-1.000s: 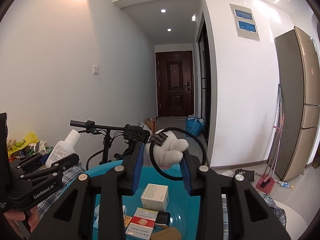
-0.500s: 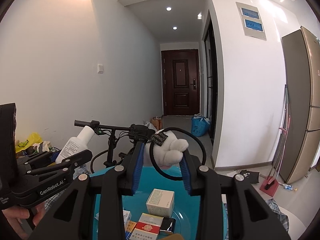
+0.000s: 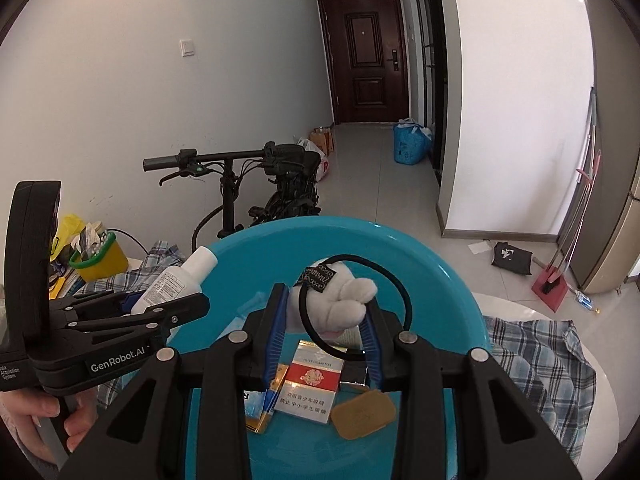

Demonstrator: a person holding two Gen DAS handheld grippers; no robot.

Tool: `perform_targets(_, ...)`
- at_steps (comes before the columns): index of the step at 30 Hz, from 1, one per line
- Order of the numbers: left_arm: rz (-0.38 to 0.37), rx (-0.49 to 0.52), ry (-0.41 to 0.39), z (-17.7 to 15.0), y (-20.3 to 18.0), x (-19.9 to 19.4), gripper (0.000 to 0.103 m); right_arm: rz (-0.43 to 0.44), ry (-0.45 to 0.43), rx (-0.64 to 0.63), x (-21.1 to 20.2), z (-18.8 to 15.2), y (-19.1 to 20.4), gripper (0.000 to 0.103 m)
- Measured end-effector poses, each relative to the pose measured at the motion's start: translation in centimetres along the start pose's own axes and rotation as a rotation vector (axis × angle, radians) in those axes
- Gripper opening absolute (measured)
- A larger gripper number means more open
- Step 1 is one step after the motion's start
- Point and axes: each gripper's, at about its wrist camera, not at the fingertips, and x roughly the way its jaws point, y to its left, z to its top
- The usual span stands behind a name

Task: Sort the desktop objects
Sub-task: 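Lower the bottle into the turquoise basin and open the left gripper while the right holds the plush above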

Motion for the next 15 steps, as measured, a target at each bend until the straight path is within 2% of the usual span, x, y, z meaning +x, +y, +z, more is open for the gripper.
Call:
perform_targets(2,0.034,0.009,0.011,-0.1,0.1,0.5,0.042,0.012,0.059,0.004,1.1,-0.4,-0.4,0.033)
perform_targets(7,0.038,-0.001,0.053,-0.1,0.5,1.5,0.042,0.014,0.134,0.014,2.2,-1.0,-0.9,0.033)
perform_targets(15,0.044,-0.019,0.05,0.0,0.9,1.5,0.042,0.019,0.14,0.018,2.2,-1.0,-1.0,0.033)
